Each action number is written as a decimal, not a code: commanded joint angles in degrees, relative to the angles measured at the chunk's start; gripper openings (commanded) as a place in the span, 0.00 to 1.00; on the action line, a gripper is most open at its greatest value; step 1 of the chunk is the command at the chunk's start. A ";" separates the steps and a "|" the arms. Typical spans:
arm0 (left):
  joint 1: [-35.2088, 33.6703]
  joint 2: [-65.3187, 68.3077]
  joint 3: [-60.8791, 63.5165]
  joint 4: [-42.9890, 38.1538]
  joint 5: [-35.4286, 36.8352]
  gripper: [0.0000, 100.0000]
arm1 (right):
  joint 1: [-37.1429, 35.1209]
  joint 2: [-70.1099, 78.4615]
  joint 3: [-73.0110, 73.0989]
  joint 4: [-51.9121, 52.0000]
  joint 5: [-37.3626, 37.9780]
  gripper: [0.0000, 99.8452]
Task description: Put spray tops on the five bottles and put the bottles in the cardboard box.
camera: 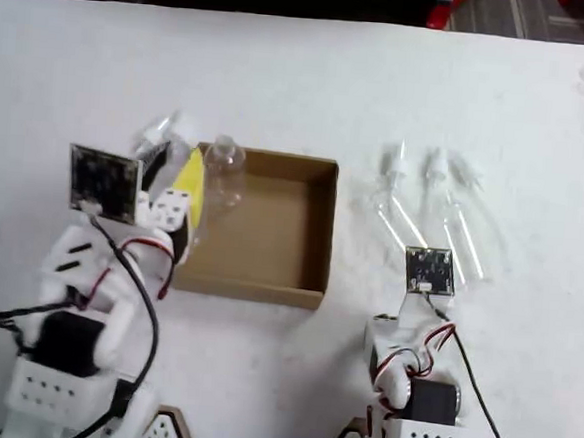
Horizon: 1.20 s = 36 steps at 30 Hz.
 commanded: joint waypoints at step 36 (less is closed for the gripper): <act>1.98 -31.08 31.38 5.89 0.97 0.11 | -0.57 -0.40 0.44 0.22 -0.53 0.01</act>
